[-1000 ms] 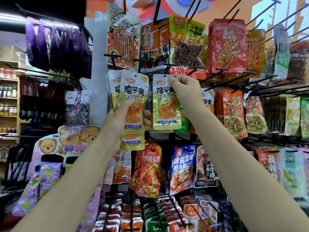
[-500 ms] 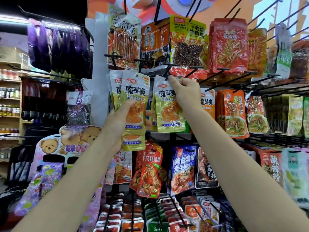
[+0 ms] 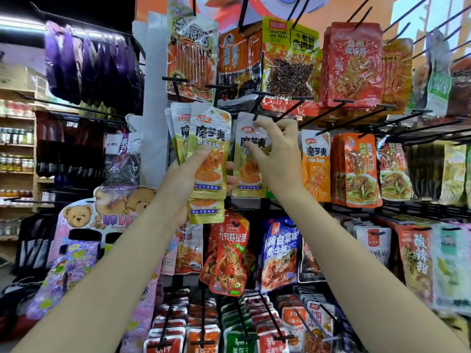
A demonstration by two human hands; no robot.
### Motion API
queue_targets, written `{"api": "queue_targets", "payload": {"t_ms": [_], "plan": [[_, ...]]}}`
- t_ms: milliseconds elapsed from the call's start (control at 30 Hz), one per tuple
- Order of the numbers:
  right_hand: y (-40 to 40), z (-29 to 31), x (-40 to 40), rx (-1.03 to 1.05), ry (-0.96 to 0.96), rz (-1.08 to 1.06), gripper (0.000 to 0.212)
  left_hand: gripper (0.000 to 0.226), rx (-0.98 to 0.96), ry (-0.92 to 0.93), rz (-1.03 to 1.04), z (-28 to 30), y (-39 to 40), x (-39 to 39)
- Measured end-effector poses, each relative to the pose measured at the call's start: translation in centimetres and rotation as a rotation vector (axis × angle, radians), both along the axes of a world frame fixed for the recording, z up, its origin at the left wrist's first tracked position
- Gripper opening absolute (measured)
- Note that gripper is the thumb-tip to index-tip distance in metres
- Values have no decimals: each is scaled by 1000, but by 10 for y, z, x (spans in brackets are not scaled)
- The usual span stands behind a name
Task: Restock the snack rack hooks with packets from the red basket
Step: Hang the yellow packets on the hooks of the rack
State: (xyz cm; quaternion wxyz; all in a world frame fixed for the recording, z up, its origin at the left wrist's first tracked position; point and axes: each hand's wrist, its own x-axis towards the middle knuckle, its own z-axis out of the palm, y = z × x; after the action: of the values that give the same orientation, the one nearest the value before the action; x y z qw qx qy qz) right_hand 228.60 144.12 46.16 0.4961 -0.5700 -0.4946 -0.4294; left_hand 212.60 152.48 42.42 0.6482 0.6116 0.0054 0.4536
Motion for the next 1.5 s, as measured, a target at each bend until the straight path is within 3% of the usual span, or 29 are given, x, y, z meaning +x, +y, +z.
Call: {"api": "queue_targets", "payload": {"t_ms": [167,367,500,533,600,667,733,800,900,967,1100,1167,1300,1400,1500], "plan": [[3,0,-6,25,31,30,55,51,-16,11,-7,-1,4,0],[6,3,1,-186,145,-22,55,46,10,-20,-23,-2,5,1],[2,6,2,-162,97,-145,34,54,3,4,2,-2,9,1],[0,7,0,-116,97,-126,23,52,5,5,15,-2,8,1],[-4,6,-6,-46,141,62,38,46,18,3,41,-2,8,3],[-9,6,-18,-92,287,366,50,38,55,0,64,-2,6,3],[-10,3,-26,-200,364,515,41,28,79,-11,49,-2,4,3],[-9,1,-29,-228,378,530,29,22,82,-16,13,-2,2,3],[-9,4,-25,-193,415,530,29,10,67,-11,29,-2,2,2],[-11,3,-25,-179,410,549,18,14,76,-2,51,-3,1,2],[-11,-1,-29,48,289,549,49,16,104,42,62,-2,1,2],[-14,1,-25,108,240,581,48,10,75,39,108,-2,3,3],[-17,9,-12,90,310,569,20,26,-4,-4,147,0,1,3],[-14,15,-7,76,378,588,19,42,-33,28,115,3,-3,3],[-13,21,-6,83,369,600,22,42,-30,34,67,4,-2,3]]}}
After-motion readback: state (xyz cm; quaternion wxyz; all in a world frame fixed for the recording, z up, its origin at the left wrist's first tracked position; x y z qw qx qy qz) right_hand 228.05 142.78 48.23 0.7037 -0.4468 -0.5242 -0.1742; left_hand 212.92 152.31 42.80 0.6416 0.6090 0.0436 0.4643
